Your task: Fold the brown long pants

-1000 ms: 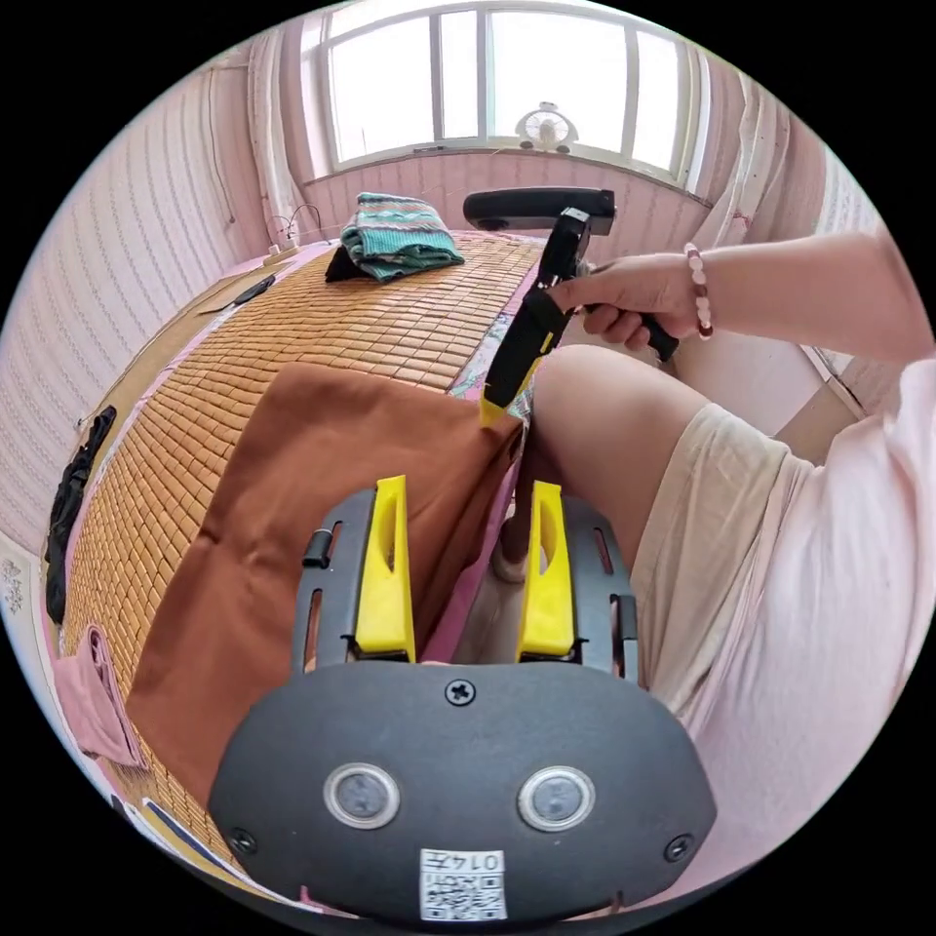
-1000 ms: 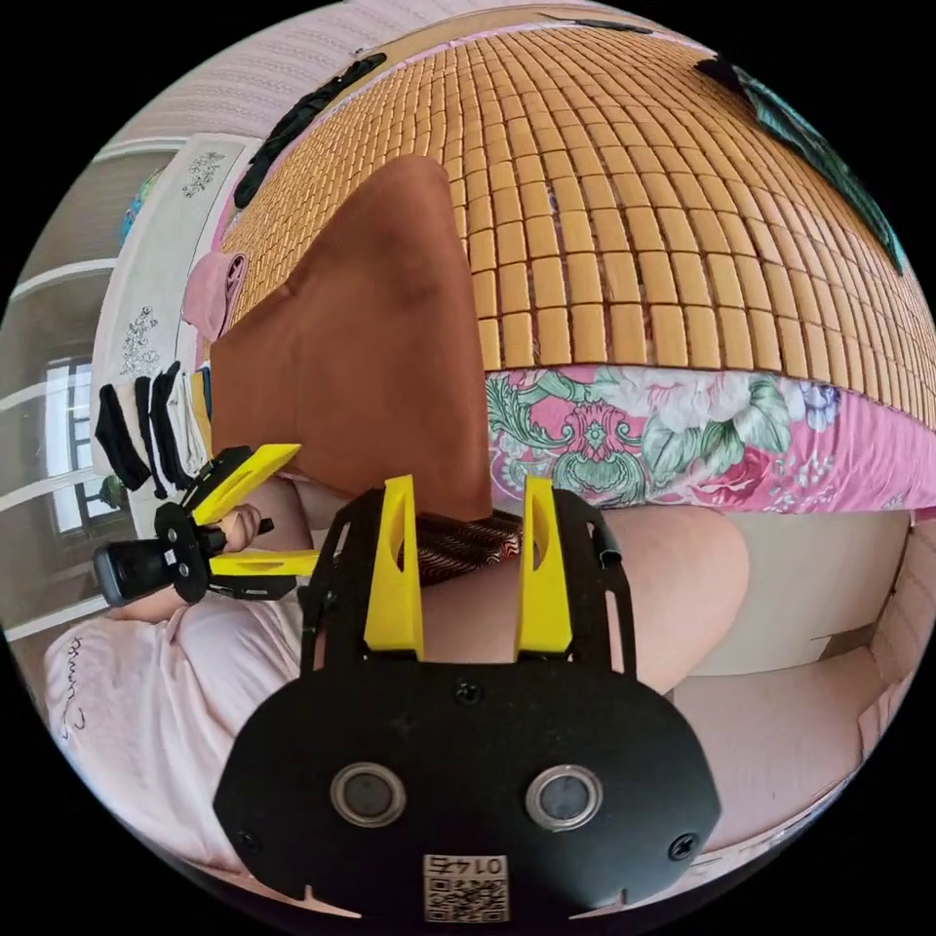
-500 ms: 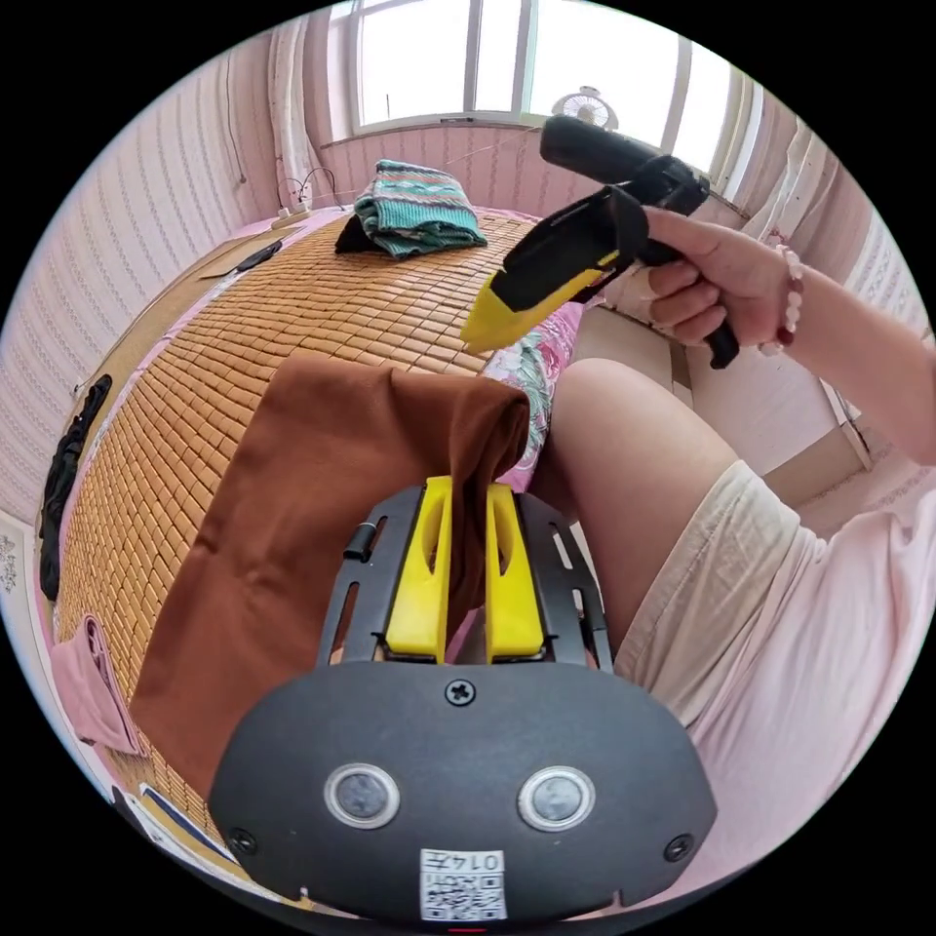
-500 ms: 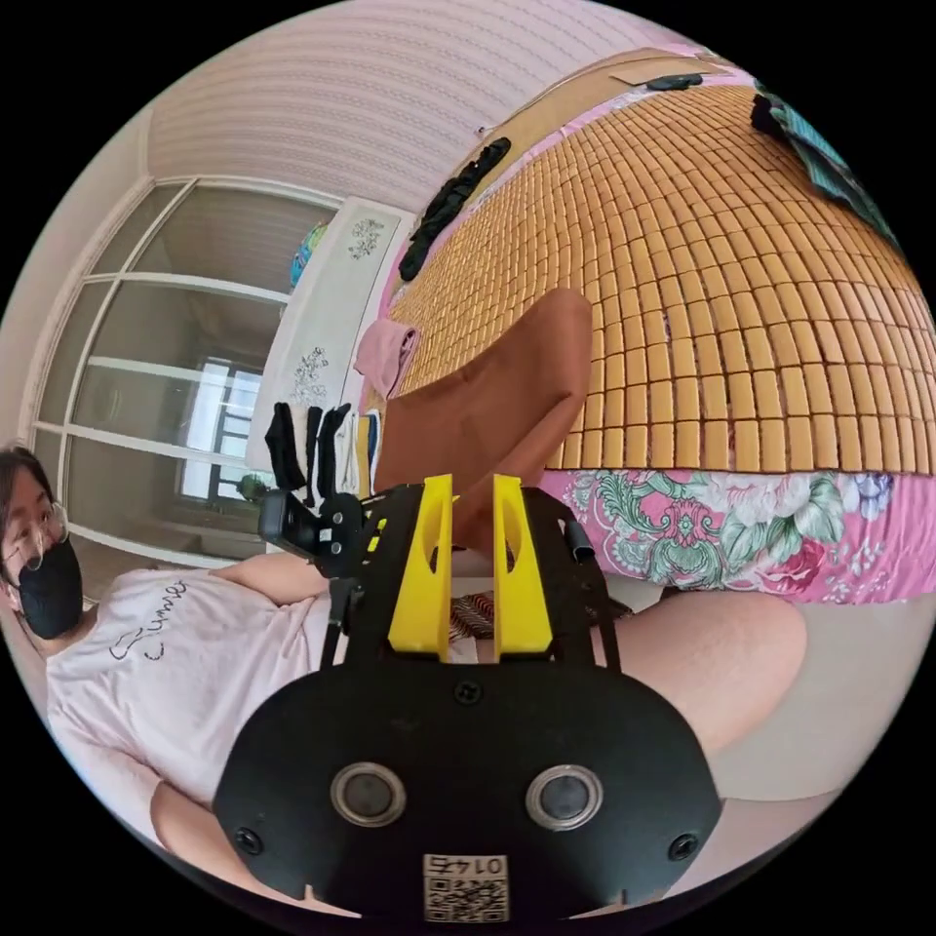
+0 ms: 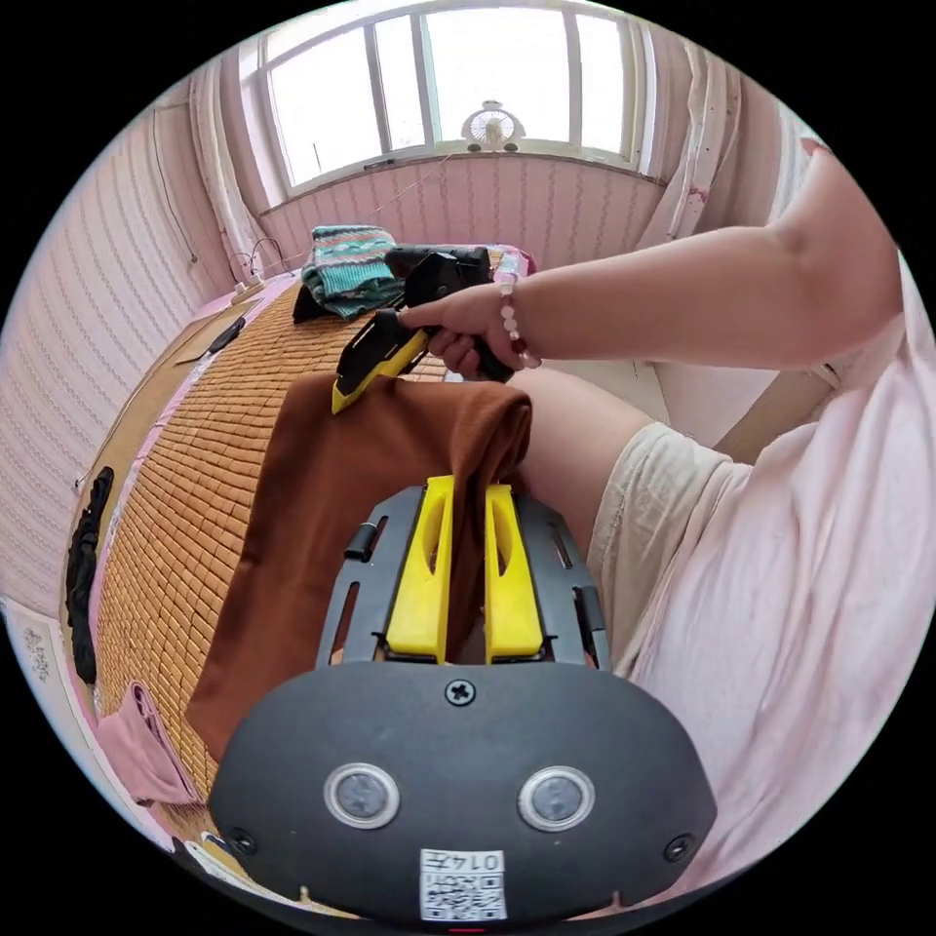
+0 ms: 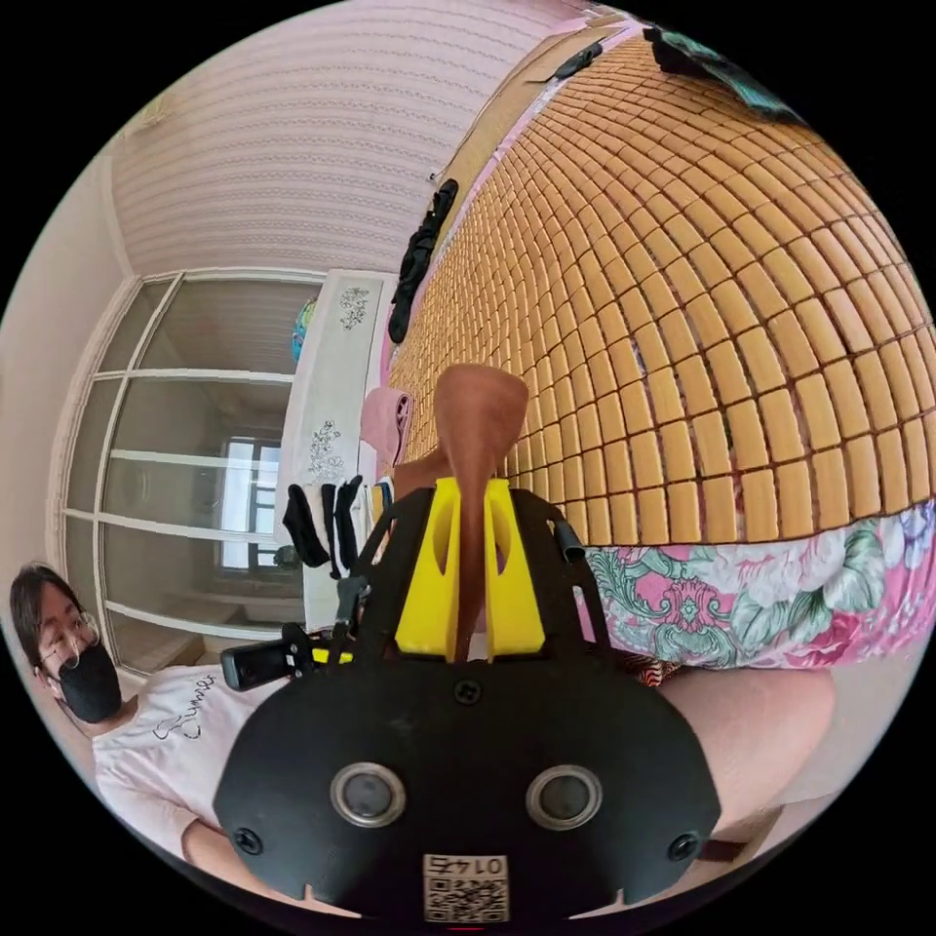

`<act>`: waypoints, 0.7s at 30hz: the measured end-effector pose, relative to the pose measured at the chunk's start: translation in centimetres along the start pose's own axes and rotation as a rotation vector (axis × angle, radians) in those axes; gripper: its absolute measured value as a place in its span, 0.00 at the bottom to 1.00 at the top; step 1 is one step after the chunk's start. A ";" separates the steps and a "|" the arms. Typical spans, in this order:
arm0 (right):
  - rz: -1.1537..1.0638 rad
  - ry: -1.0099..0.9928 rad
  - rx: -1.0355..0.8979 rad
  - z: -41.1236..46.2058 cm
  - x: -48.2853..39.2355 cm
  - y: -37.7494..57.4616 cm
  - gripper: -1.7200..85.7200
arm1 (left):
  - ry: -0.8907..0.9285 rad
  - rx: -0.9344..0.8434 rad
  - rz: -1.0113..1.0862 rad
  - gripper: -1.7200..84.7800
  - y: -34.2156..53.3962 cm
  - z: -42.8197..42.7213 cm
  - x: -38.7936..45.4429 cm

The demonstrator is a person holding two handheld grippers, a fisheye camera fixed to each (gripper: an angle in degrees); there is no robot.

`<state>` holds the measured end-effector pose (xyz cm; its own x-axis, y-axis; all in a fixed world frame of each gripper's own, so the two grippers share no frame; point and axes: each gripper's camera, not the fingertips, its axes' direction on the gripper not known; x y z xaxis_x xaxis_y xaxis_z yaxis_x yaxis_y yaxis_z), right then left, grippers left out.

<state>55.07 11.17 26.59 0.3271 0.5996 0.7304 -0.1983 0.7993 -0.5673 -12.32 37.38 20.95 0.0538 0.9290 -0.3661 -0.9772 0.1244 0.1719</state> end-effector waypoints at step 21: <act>-0.432 0.240 -0.269 16.0 -14.3 0.7 0.13 | -0.206 0.046 -0.877 0.08 23.1 -8.2 -8.1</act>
<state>35.49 3.82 21.83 0.5338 0.1691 0.8285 0.2328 0.9125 -0.3362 -37.02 29.89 20.43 0.8162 0.5372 -0.2127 -0.5589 0.8275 -0.0545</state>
